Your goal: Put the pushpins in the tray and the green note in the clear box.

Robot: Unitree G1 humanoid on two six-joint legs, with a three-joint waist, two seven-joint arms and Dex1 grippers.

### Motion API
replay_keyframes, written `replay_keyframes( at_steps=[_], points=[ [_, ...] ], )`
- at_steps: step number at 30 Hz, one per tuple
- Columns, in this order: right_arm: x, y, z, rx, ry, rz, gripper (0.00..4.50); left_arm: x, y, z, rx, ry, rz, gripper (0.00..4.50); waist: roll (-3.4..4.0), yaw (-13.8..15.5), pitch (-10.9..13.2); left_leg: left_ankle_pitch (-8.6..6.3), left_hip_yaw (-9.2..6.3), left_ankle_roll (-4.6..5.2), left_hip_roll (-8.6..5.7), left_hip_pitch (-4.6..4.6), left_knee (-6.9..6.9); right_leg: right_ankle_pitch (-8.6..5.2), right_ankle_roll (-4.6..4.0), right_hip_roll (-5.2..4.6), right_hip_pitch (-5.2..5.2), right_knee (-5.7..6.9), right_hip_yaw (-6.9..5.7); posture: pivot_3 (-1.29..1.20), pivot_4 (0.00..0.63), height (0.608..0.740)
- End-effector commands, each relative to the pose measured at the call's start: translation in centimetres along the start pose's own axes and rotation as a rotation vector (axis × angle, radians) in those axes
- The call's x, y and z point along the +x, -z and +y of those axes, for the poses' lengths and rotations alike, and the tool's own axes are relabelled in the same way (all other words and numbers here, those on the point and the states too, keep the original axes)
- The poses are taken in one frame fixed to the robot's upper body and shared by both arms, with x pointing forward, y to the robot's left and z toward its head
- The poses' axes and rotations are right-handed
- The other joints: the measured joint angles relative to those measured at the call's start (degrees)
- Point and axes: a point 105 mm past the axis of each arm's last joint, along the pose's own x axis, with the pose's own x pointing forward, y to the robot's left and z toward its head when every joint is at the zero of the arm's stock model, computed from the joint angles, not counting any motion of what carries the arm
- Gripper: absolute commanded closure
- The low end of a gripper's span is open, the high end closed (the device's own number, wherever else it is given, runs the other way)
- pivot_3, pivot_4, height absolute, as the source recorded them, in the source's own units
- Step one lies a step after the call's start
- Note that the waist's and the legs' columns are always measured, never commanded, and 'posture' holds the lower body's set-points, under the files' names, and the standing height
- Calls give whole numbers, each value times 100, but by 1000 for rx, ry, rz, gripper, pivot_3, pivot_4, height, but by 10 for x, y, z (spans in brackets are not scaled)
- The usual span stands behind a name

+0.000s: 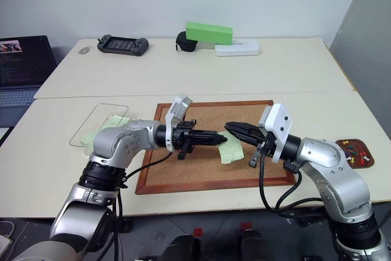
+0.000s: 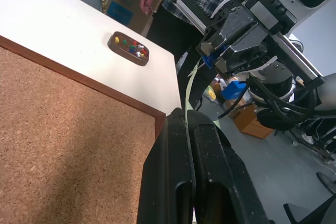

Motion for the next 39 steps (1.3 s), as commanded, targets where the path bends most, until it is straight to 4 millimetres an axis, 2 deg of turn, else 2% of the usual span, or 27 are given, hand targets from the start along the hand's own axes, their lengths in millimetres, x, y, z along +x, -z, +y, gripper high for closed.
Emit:
replay_keyframes(
  at_steps=[1, 7, 12, 16, 18, 21, 25, 29, 32, 36, 39],
  points=[
    [1, -10, 3, -32, -4, -38, 4500, 1, -5, -1, 48, -20, -5, 4473, 0, 0, 0, 0, 0, 0, 0, 0, 0, 0, 0, 0, 0, 0, 0, 0, 150, 740],
    [1, -17, 5, -37, -6, -53, 4500, -4, 0, 15, 72, -115, 16, 4473, 0, 3, 0, 0, 0, 0, 0, 0, 0, 0, 0, -1, 0, 0, 0, 0, 150, 740],
    [-1, -15, 5, -31, 8, -44, 4500, -2, -2, 11, 76, -93, 5, 4473, 0, 3, 0, 0, 0, 0, 0, -1, 0, 0, 0, -1, -1, 0, 0, 0, 150, 740],
    [-17, -2, -14, -2, 143, -3, 4500, 3, -14, 3, 162, -76, -10, 4473, -1, 10, 0, 0, 0, 0, 0, -1, 0, 0, 0, -1, -1, 0, 0, 0, 150, 740],
    [-31, 6, -24, 28, 240, 22, 4500, 7, -23, -7, 205, -46, -30, 4473, -2, 18, 1, 0, -3, 0, 0, -4, 0, 0, 0, -3, -1, -1, -1, 0, 150, 740],
    [-50, 11, -36, 78, 368, 30, 4500, 13, -26, -18, 319, -16, -4, 4473, -3, 33, 2, 0, 0, 0, 0, -9, 1, 0, 0, -13, -1, -3, 1, 0, 150, 740],
    [-107, 25, -59, 169, 752, 71, 4500, 25, -22, -31, 556, 21, 51, 4473, -3, 38, 1, 0, 4, -1, 1, -6, -1, 0, 0, -13, 0, -3, 4, 0, 150, 740],
    [-158, 42, -76, 189, 1077, 151, 4500, 33, -14, -28, 676, 13, 71, 4473, -1, 36, 1, 1, 8, -1, 0, -2, -3, 0, 0, -13, 2, -1, 10, 0, 150, 740],
    [-203, 61, -83, 258, 1317, 224, 4500, 43, -10, -23, 740, -3, 71, 4473, -1, 26, 0, 0, 17, -1, -2, 0, -2, 0, 0, -9, 1, -1, 17, 0, 150, 740],
    [-229, 85, -89, 399, 1448, 247, 4500, 55, -7, -18, 746, -1, 62, 4473, 0, 5, 0, 0, 25, 0, -8, 3, -4, 0, 0, 1, 3, -1, 17, 0, 150, 740],
    [-232, 97, -96, 458, 1460, 252, 4500, 62, 3, -11, 786, -2, 106, 4473, 9, -6, -4, 0, 30, 1, -10, 5, -5, 0, 0, 5, 2, 1, 20, 0, 150, 740]
  ],
)
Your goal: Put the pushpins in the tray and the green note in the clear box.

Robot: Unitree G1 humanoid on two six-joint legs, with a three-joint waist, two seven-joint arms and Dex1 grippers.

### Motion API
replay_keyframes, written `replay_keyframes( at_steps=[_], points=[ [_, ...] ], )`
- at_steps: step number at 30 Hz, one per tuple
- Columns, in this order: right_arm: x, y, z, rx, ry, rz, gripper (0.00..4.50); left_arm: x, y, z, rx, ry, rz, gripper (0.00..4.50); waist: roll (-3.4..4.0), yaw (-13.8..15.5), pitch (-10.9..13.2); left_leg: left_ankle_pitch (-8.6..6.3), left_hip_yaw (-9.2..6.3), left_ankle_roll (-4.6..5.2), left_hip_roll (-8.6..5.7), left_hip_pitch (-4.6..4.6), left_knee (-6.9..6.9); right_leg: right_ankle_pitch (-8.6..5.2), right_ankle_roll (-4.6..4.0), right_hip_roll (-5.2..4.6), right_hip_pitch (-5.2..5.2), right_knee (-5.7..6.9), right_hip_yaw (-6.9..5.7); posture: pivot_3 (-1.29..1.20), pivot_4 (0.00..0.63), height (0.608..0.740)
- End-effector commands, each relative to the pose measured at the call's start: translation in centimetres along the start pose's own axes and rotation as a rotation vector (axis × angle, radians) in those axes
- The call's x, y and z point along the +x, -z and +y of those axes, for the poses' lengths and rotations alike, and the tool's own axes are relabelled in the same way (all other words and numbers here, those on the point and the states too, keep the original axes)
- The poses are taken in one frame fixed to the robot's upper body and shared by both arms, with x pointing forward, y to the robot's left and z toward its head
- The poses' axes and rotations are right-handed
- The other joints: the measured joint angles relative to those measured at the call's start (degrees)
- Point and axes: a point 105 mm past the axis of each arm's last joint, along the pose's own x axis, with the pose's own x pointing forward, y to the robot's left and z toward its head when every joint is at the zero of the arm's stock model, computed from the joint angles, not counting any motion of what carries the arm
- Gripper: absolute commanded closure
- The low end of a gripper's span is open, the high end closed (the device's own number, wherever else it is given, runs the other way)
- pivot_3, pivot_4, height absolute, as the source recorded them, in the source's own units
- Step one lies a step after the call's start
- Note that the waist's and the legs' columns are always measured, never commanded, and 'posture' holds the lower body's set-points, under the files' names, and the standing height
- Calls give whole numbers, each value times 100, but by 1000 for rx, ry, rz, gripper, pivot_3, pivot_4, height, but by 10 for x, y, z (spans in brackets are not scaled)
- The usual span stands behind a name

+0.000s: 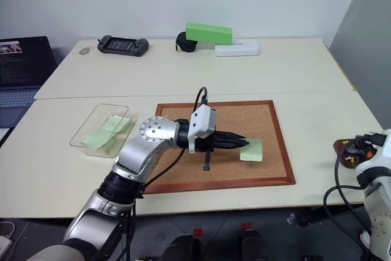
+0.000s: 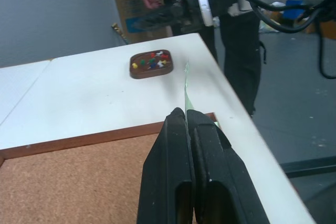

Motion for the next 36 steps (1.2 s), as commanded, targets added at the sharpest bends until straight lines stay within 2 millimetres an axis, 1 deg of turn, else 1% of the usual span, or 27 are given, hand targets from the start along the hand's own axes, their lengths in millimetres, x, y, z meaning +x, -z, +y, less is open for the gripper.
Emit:
replay_keyframes(
  at_steps=[1, 5, 7, 10, 12, 13, 15, 16, 17, 18, 19, 20, 22, 23, 24, 25, 29, 30, 34, 36],
  points=[
    [11, -4, -5, 47, 16, -8, 4500, 10, 4, -1, 89, 15, 25, 4473, 5, -7, -3, 0, 4, 0, -1, 1, -2, 0, 0, 3, 0, 0, 1, 0, 150, 740],
    [19, -7, -12, 50, 21, -12, 4500, 11, 5, -4, 79, 17, 14, 4473, 7, 2, -3, 0, 6, 0, 0, -1, -2, 0, 0, 8, -1, 0, -2, 0, 150, 740],
    [23, -6, -18, 58, 34, -7, 4500, 11, 6, -5, 75, 14, 15, 4473, 7, 6, -3, 0, 7, 0, 0, -2, -2, 0, 0, 4, 0, 0, -1, 0, 150, 740],
    [27, -4, -21, 64, 36, -2, 4500, 8, 6, -5, 68, 9, 15, 4473, 7, 7, -3, 0, 7, 0, 1, -4, -1, 0, 0, 4, 0, -1, -1, 0, 150, 740],
    [28, -2, -21, 71, 29, 7, 4030, 6, 9, -4, 67, 2, 29, 4500, 7, 2, -3, 0, 7, 0, 1, -3, -1, 0, 0, 4, 0, -1, -1, 0, 150, 740],
    [29, 0, -20, 74, 29, 10, 3895, 4, 11, -3, 66, -1, 34, 4500, 7, 1, -4, 0, 7, 0, 1, -3, -1, 0, 0, 5, 0, 0, -1, 0, 150, 740],
    [30, 1, -20, 74, 27, 12, 3364, 3, 11, -2, 65, -6, 37, 4500, 9, 0, -5, 0, 8, 0, 2, -1, -1, 0, 0, 6, 0, 1, 0, 0, 150, 740],
    [30, 1, -20, 73, 27, 12, 3216, 2, 11, -2, 66, -7, 38, 4500, 9, 1, -5, 0, 8, 0, 2, -1, -1, 0, 0, 5, 0, 1, 1, 0, 150, 740],
    [31, 1, -20, 73, 24, 11, 2916, 2, 11, -2, 66, -8, 38, 4500, 9, 1, -5, 0, 7, 0, 2, -2, -1, 0, 0, 5, 0, 1, 0, 0, 150, 740],
    [31, 0, -19, 72, 22, 9, 2769, 2, 11, -2, 67, -9, 38, 4500, 9, 1, -5, 0, 7, 0, 2, -2, 0, 0, 0, 5, 0, 1, 1, 0, 150, 740],
    [31, 0, -19, 71, 21, 7, 2453, 2, 11, -2, 67, -9, 38, 4500, 9, 1, -5, 0, 7, 0, 2, -2, -1, 0, 0, 5, 0, 1, 0, 0, 150, 740],
    [31, 0, -19, 69, 21, 8, 2303, 2, 10, -2, 67, -10, 38, 4500, 9, 2, -5, 0, 6, 0, 2, -2, -1, 0, 0, 5, 0, 1, -1, 0, 150, 740],
    [31, 0, -19, 66, 20, 5, 1752, 2, 10, -2, 67, -9, 36, 4500, 9, 4, -5, 0, 6, 0, 3, -3, -1, 0, 0, 5, 0, 1, -2, 0, 150, 740],
    [32, 0, -20, 63, 21, 5, 1585, 2, 10, -3, 67, -7, 35, 4500, 9, 4, -5, 0, 5, 0, 3, -3, -1, 0, 0, 5, 0, 0, -2, 0, 150, 740],
    [32, 0, -20, 61, 21, 4, 1301, 3, 9, -3, 67, -5, 33, 4500, 9, 4, -5, 0, 6, 0, 3, -3, -1, 0, 0, 5, 0, 0, -2, 0, 150, 740],
    [32, -1, -20, 55, 22, 1, 1159, 3, 9, -4, 67, -4, 33, 4500, 9, 4, -5, 0, 6, 0, 3, -3, -1, 0, 0, 5, 0, 0, -1, 0, 150, 740],
    [33, -1, -19, 2, 18, -5, 194, 2, 8, -5, 65, 0, 32, 4500, 10, 3, -5, 0, 6, 0, 3, -2, -1, 0, 0, 5, 0, 0, -1, 0, 150, 740],
    [33, -1, -19, -5, 19, -7, 57, 2, 8, -5, 65, 1, 32, 4500, 10, 1, -5, 0, 7, 0, 2, -2, -1, 0, 0, 5, 0, 0, -1, 0, 150, 740],
    [34, -3, -17, -18, 14, -22, 57, 1, 8, -5, 64, 3, 34, 4500, 9, 1, -5, 0, 6, 0, 3, -2, -1, 0, 0, 5, 0, 0, -2, 0, 150, 740],
    [32, -5, -11, -27, -18, -28, 57, 0, 8, -5, 63, 2, 34, 4500, 9, 2, -5, 0, 6, 0, 3, -2, -1, 0, 0, 5, 0, 0, -1, 0, 150, 740]
  ],
)
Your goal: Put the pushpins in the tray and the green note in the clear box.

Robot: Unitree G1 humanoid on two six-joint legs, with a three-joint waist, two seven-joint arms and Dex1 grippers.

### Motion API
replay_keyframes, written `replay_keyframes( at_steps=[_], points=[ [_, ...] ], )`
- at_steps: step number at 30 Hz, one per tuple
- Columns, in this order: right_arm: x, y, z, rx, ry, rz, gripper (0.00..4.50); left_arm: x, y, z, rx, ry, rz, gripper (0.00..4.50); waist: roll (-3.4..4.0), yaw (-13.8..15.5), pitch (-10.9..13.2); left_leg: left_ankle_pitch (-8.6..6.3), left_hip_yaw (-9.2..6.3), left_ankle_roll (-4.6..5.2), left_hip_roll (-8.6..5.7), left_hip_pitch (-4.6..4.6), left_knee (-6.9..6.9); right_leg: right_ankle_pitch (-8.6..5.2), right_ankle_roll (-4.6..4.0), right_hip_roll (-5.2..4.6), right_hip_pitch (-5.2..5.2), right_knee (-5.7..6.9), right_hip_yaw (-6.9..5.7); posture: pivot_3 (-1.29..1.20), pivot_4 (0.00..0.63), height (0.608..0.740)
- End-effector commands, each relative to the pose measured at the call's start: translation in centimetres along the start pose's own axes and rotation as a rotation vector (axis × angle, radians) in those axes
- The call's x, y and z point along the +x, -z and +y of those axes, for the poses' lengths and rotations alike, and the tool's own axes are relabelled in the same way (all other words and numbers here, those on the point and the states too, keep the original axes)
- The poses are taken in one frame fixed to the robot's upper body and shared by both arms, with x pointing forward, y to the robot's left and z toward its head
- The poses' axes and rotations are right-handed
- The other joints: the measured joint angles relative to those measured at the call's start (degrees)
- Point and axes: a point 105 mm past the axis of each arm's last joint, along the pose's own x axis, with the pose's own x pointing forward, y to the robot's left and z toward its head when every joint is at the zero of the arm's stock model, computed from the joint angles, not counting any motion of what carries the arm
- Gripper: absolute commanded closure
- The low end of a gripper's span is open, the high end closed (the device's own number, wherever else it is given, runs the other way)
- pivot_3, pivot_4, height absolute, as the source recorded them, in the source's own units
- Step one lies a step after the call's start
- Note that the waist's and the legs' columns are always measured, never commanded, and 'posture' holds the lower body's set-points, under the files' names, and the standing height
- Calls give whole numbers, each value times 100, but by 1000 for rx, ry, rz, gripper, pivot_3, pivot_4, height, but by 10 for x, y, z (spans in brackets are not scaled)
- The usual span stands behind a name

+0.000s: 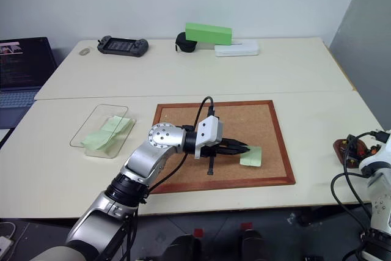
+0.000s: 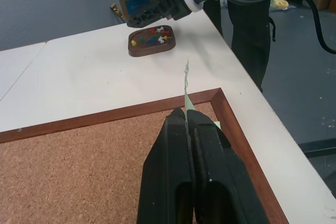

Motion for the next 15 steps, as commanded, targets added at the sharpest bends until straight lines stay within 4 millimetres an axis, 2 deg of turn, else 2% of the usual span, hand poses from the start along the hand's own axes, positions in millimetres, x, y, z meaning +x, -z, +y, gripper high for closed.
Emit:
replay_keyframes(
  at_steps=[1, 4, 7, 8, 12, 15],
  points=[
    [-4, -15, 6, -38, -46, -56, 57, -2, -12, -1, 33, 2, -30, 4500, 0, 2, 0, 0, 0, 0, 0, 0, 0, 0, 0, 0, 0, 0, 0, 0, 150, 740],
    [-11, -18, 18, -81, -118, -56, 57, -6, -15, 2, 15, -14, -37, 4500, 0, 3, 0, 0, -2, 0, 1, 0, 0, 0, 0, 0, 0, 0, -2, 0, 150, 740],
    [-23, -25, 41, -134, -248, -75, 57, -12, -16, 6, -2, -39, -33, 4500, 2, -7, 1, 0, -5, 0, 3, -1, 0, 0, 0, 0, -1, 0, -1, 0, 150, 740],
    [-28, -28, 52, -162, -311, -89, 57, -15, -15, 7, -9, -49, -30, 4500, 4, -8, 0, 0, -7, 0, 3, -1, -1, 0, 0, 0, -1, 0, 0, 0, 150, 740],
    [-70, -41, 119, -206, -712, -157, 57, -30, -15, 18, -64, -138, -25, 4500, 4, -16, 1, 0, -12, 0, 2, 3, 1, 0, 0, 4, 0, 1, -1, 0, 150, 740],
    [-92, -44, 149, -262, -890, -177, 57, -48, -11, 30, -100, -255, -8, 4500, 1, -10, 2, 0, -22, 0, 6, 2, 0, 0, 0, 10, 1, -1, -7, 0, 150, 740]
  ],
)
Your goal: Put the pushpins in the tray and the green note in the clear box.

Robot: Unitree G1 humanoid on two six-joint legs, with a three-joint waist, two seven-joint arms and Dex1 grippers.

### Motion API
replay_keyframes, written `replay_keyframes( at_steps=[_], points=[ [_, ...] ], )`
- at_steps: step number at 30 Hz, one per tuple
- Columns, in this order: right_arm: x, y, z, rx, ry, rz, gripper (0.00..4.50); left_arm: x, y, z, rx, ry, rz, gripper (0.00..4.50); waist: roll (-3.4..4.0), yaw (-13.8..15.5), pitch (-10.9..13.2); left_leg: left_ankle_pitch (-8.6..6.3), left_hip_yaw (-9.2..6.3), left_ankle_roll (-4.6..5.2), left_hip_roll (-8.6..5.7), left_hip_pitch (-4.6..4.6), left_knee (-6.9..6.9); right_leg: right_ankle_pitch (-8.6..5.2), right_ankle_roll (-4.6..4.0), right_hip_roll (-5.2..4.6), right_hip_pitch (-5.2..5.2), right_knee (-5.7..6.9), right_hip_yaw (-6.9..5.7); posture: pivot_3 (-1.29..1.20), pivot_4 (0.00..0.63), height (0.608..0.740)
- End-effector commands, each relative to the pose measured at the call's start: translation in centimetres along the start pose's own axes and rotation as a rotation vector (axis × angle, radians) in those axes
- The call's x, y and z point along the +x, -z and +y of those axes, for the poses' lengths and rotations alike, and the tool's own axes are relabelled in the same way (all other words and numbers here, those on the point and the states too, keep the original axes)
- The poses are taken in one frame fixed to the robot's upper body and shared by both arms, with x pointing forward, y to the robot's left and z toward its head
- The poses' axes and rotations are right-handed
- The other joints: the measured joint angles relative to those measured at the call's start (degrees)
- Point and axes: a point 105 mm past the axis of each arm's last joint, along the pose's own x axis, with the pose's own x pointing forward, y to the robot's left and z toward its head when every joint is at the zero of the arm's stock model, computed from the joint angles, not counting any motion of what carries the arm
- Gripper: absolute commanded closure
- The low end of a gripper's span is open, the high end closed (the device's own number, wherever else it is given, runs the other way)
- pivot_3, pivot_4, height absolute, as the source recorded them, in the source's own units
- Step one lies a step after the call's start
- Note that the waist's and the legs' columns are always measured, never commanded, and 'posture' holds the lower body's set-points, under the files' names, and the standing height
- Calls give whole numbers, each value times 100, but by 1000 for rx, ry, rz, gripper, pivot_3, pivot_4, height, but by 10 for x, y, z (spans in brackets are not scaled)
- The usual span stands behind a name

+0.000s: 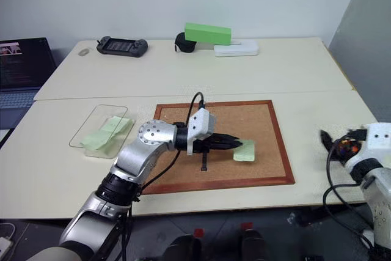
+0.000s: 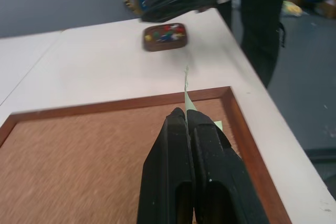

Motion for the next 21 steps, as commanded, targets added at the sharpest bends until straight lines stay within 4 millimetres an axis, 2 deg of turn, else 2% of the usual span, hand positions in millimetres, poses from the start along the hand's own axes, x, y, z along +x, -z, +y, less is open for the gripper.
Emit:
replay_keyframes(
  at_steps=[1, 3, 6, 11, 12, 16, 18, 21],
  points=[
    [2, -25, 47, -59, -242, -69, 57, -24, -10, 21, -8, -170, -19, 4500, -3, 18, 1, 0, -2, 0, 0, 0, 1, 0, 0, -1, 1, 0, -1, 0, 150, 740],
    [5, -33, 69, -57, -351, -90, 57, -38, -10, 36, -36, -307, -17, 4500, -7, 17, 4, 0, -4, 0, 2, 0, 2, 0, 0, -6, 4, -3, -2, 0, 150, 740],
    [10, -45, 91, -65, -458, -118, 57, -58, -19, 55, -51, -496, -25, 4500, -15, 26, 8, 0, -10, 0, 4, -1, 5, 0, 0, -10, 4, -2, -5, 0, 150, 740],
    [19, -56, 112, -73, -569, -148, 57, -104, -25, 85, -75, -874, -23, 4500, -30, 35, 17, 0, -15, 0, 6, -5, 4, 0, 0, -15, 1, -5, -9, 0, 150, 740],
    [21, -58, 115, -73, -584, -153, 57, -113, -22, 88, -97, -933, -20, 4500, -31, 36, 18, 0, -17, -1, 7, -6, 3, 0, 0, -16, 1, -5, -10, 0, 150, 740],
    [26, -65, 132, -76, -694, -181, 57, -189, -14, 94, -82, -1365, 39, 4500, -36, 2, 21, 0, -9, -1, 9, -5, 3, 0, 1, -21, -3, -3, -3, 0, 150, 740],
    [27, -65, 136, -74, -719, -180, 57, -205, -12, 93, -81, -1449, 53, 4500, -46, 29, 26, 0, -14, -1, 14, -5, 3, 0, 1, -21, -5, -1, -7, 0, 150, 740],
    [29, -64, 138, -72, -737, -178, 57, -214, -9, 93, -86, -1494, 66, 4500, -58, 86, 32, 1, -24, -2, 13, -9, 4, 1, 0, -22, -4, -1, -18, 0, 150, 740]
  ],
)
